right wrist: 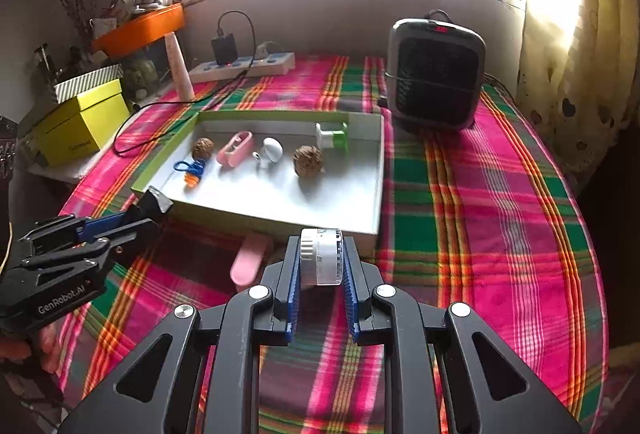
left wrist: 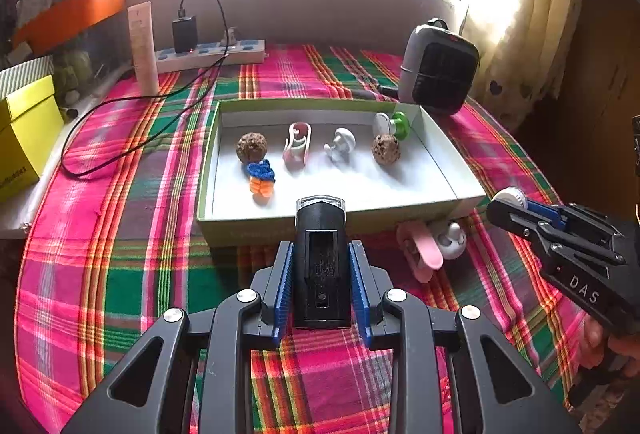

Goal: Organize objects
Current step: 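Place the black device in the tray with the left gripper while the right places the cap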

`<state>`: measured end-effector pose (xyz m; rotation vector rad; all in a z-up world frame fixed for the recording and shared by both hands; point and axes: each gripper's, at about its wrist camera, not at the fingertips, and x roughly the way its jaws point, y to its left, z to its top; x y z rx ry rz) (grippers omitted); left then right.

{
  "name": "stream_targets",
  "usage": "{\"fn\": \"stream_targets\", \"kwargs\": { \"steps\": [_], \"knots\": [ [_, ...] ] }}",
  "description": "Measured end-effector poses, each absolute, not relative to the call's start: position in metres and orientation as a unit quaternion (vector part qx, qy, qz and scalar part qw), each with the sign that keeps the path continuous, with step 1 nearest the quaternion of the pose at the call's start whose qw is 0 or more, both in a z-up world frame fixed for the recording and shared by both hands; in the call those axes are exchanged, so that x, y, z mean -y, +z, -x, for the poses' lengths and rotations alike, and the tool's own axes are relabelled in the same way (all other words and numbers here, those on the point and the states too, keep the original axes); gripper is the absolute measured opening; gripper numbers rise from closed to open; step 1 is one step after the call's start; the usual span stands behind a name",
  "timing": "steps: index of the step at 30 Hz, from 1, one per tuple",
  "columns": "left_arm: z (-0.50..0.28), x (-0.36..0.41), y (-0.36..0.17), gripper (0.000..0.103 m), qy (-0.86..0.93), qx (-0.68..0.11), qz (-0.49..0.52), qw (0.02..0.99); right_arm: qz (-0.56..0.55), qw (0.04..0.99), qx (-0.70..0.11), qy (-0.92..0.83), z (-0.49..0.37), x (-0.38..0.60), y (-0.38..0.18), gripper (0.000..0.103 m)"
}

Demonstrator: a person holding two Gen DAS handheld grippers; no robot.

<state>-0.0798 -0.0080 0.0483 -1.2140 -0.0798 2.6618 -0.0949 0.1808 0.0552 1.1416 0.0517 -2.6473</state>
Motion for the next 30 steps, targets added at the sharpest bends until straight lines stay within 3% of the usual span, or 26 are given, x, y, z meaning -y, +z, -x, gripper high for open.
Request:
{"fn": "stream_targets", "kwargs": {
  "steps": [30],
  "knots": [
    [0.162, 0.014, 0.039, 0.025, 0.89, 0.038, 0.439, 0.119, -0.44, 0.173, -0.024, -0.881, 0.184, -0.134, 0.037, 0.019]
  ]
}}
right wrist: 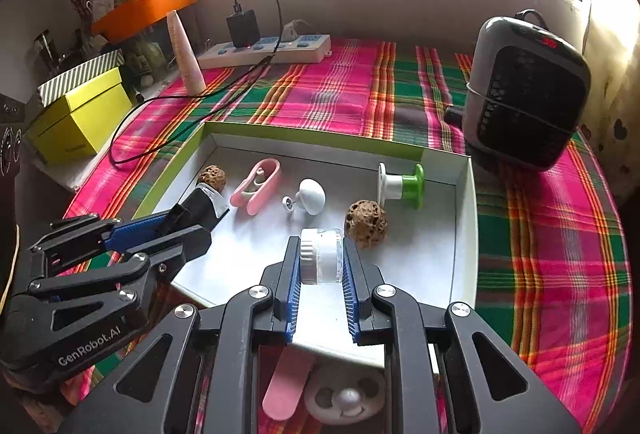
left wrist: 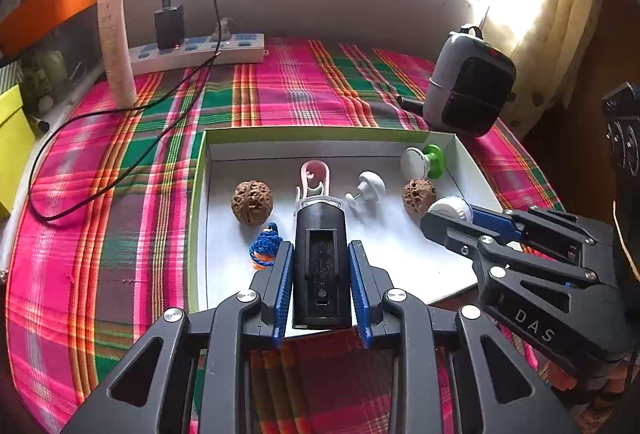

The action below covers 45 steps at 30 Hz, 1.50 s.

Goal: Organize objects
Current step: 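Place the black device in the tray with the left gripper while the right places the cap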

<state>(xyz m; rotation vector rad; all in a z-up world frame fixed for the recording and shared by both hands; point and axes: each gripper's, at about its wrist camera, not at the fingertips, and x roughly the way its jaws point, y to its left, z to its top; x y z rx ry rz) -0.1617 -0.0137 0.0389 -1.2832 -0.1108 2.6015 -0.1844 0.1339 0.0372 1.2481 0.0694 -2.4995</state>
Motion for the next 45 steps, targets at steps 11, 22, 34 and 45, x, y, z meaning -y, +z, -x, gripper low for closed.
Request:
{"fn": "stream_targets", "kwargs": {
  "steps": [11, 22, 34, 45],
  "knots": [
    [0.172, 0.011, 0.022, 0.025, 0.881, 0.035, 0.457, 0.116, -0.453, 0.176, -0.028, -0.874, 0.196, -0.129, 0.027, 0.019],
    [0.178, 0.012, 0.015, 0.025, 0.88, 0.026, 0.462, 0.11, -0.461, 0.178, -0.034, -0.868, 0.204, -0.124, 0.018, 0.019],
    [0.182, 0.01, 0.015, 0.026, 0.883, 0.016, 0.457, 0.105, -0.464, 0.174, -0.036, -0.868, 0.209, -0.124, 0.011, 0.019],
    [0.181, 0.009, 0.015, 0.026, 0.883, 0.016, 0.457, 0.105, -0.465, 0.171, -0.034, -0.868, 0.21, -0.126, 0.011, 0.019]
  ]
}}
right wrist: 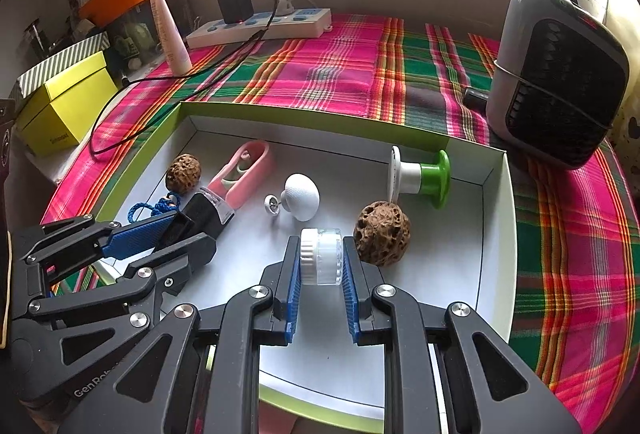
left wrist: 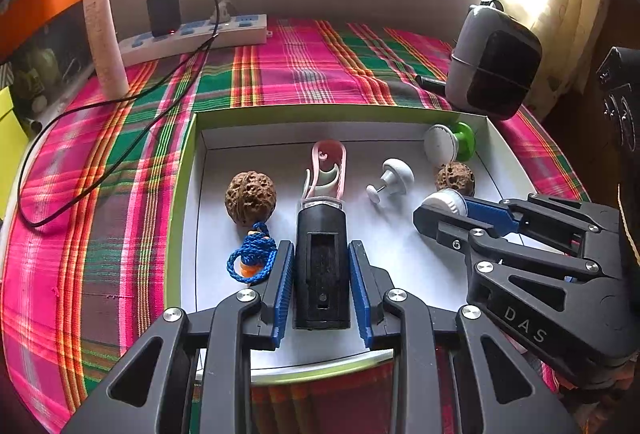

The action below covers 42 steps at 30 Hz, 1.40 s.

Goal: Organize objects
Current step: 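Place the black device in the tray with the left gripper while the right places the cap, then withdraw both grippers from the tray toward the pink and white items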

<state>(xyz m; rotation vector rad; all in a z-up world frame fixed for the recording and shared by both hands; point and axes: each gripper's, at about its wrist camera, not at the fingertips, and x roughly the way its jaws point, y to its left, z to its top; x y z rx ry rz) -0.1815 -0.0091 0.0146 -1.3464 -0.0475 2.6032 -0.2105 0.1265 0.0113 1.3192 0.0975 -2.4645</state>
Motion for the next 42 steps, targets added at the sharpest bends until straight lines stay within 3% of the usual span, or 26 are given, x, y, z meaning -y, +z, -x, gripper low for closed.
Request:
{"fn": "stream_targets", "kwargs": {
  "steps": [9, 13, 20, 25, 42],
  "knots": [
    [0.181, 0.008, 0.015, 0.028, 0.883, 0.009, 0.458, 0.104, -0.467, 0.167, -0.023, -0.868, 0.21, -0.129, 0.011, 0.02],
    [0.178, 0.006, 0.015, 0.032, 0.883, 0.004, 0.457, 0.107, -0.467, 0.171, -0.021, -0.867, 0.209, -0.13, 0.012, 0.026],
    [0.172, 0.005, 0.017, 0.035, 0.883, 0.01, 0.457, 0.108, -0.466, 0.17, -0.011, -0.868, 0.205, -0.133, 0.014, 0.028],
    [0.166, 0.006, 0.021, 0.043, 0.885, 0.011, 0.454, 0.105, -0.46, 0.166, -0.007, -0.872, 0.2, -0.136, 0.019, 0.04],
    [0.129, 0.014, 0.043, 0.046, 0.901, 0.006, 0.428, 0.077, -0.433, 0.157, 0.002, -0.888, 0.164, -0.145, 0.041, 0.041]
  ]
}}
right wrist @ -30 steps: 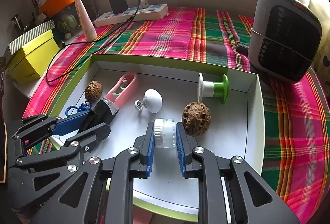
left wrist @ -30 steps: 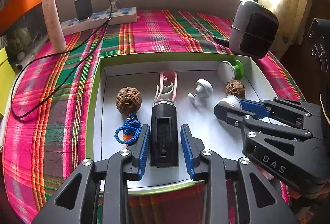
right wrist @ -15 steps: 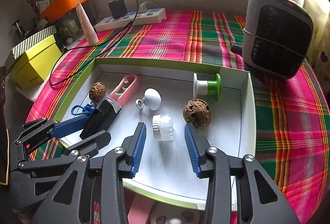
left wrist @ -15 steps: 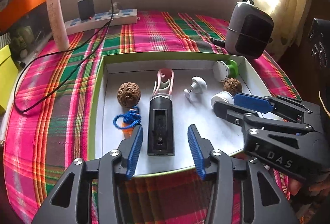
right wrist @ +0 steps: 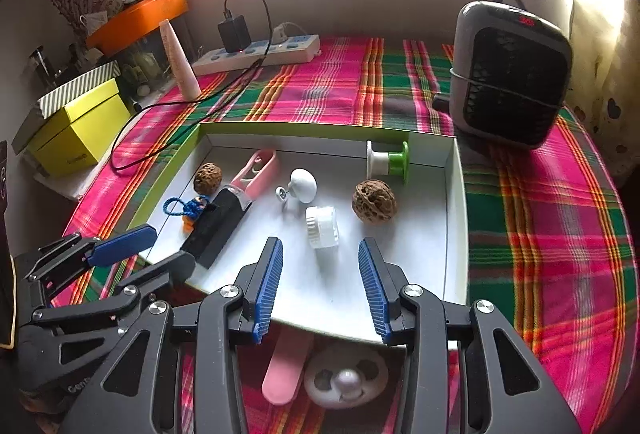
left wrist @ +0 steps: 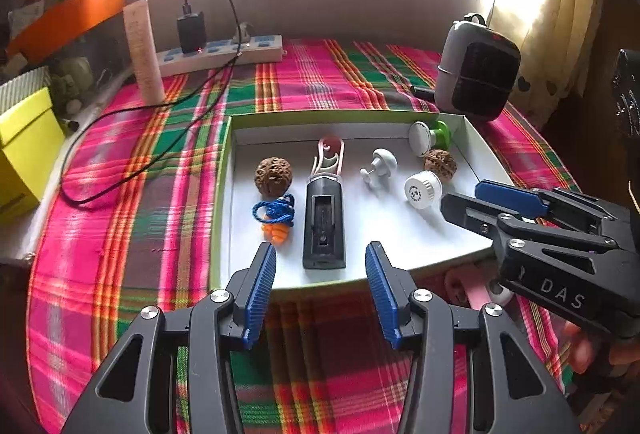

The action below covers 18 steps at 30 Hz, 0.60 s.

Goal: Organize objects
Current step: 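Withdraw both grippers from the tray toward the pink and white items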

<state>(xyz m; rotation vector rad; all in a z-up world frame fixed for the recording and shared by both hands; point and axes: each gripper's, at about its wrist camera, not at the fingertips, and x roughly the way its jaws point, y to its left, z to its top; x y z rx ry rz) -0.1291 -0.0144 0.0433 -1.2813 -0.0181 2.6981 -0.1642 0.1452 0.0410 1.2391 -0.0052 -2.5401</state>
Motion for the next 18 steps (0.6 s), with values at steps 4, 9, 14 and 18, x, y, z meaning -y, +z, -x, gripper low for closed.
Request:
{"fn": "stream_targets", "kwargs": {
  "steps": [4, 9, 14, 18],
  "knots": [
    [0.117, 0.016, 0.048, 0.046, 0.904, 0.009, 0.42, 0.076, -0.422, 0.153, 0.002, -0.893, 0.153, -0.148, 0.047, 0.041],
    [0.104, 0.013, 0.051, 0.046, 0.909, -0.003, 0.411, 0.067, -0.412, 0.151, -0.001, -0.899, 0.137, -0.149, 0.051, 0.041],
    [0.091, 0.01, 0.053, 0.046, 0.911, -0.005, 0.406, 0.073, -0.401, 0.15, -0.003, -0.904, 0.124, -0.151, 0.055, 0.041],
    [0.083, 0.007, 0.051, 0.046, 0.91, -0.006, 0.407, 0.077, -0.393, 0.145, -0.005, -0.908, 0.114, -0.154, 0.057, 0.041]
  ]
}}
